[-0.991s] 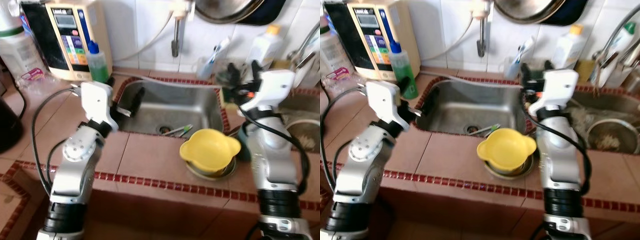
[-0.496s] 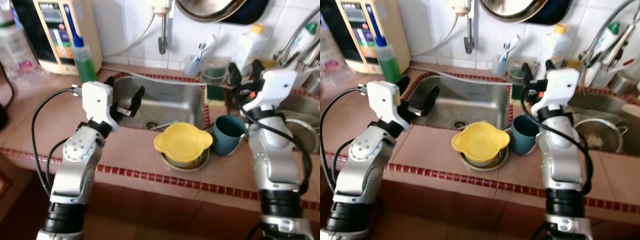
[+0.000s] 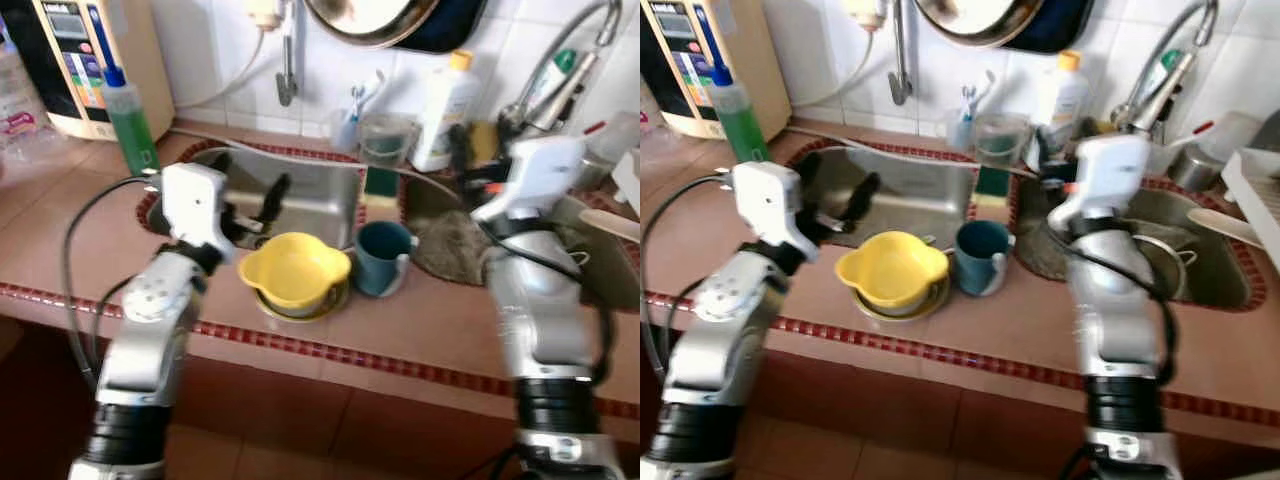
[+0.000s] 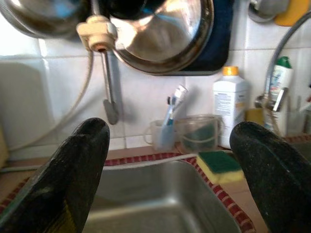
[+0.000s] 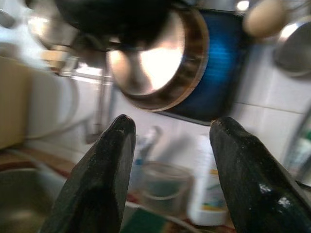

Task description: Kitchen organization

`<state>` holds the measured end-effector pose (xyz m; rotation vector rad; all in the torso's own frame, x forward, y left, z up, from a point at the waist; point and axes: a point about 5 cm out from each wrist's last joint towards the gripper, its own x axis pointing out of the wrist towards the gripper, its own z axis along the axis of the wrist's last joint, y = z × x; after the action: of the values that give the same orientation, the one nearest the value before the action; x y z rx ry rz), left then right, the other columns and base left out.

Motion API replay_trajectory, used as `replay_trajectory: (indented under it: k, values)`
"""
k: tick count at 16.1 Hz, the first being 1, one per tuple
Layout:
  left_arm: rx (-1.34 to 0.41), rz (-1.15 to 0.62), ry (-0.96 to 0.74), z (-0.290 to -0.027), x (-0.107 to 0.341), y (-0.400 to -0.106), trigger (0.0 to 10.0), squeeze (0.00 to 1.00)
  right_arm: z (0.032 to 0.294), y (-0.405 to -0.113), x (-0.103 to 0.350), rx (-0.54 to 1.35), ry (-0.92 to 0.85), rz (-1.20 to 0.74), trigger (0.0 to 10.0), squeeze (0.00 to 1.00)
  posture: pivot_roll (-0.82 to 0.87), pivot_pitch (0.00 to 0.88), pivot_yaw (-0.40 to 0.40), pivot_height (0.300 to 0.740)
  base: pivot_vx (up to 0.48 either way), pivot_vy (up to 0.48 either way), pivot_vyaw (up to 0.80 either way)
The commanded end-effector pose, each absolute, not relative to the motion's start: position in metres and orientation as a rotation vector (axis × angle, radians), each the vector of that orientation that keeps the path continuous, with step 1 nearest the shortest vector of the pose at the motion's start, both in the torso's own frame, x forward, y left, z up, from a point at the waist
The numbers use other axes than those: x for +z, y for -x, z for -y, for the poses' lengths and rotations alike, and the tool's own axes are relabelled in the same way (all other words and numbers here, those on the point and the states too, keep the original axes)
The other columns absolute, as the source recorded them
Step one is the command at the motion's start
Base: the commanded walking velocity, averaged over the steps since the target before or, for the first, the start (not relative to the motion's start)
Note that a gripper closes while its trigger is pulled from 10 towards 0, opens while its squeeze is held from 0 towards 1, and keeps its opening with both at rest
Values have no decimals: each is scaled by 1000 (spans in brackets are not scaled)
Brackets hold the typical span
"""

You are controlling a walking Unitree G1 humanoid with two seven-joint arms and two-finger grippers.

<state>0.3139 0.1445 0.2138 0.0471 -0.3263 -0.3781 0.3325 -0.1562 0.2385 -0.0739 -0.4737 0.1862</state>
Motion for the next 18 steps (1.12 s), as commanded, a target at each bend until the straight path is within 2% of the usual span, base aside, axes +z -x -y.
replay_trajectory:
  k: [1, 6, 9, 13, 18]
  values:
    - [-392, 342, -41, -140, 217, -313, 10000, 0, 162, -332, 245, 174, 79, 490, 10000, 0, -40, 0, -8, 740, 0, -405, 0]
    - [-457, 316, -30, -133, 217, -310, 10000, 0, 159, -328, 234, 334, 135, 411, 10000, 0, -49, 0, -8, 740, 0, -80, 0]
    - [-521, 312, -110, -127, 219, -303, 10000, 0, 179, -327, 223, 363, 151, 326, 10000, 0, -55, 0, -12, 740, 0, 0, 0]
    - [-540, 267, -127, -121, 215, -301, 10000, 0, 196, -321, 212, 354, 123, 281, 10000, 0, -57, 0, -16, 740, 0, 0, 0]
    - [-517, 218, -157, -122, 210, -307, 10000, 0, 173, -297, 192, 474, 36, 260, 10000, 0, -70, 0, -8, 740, 0, 0, 0]
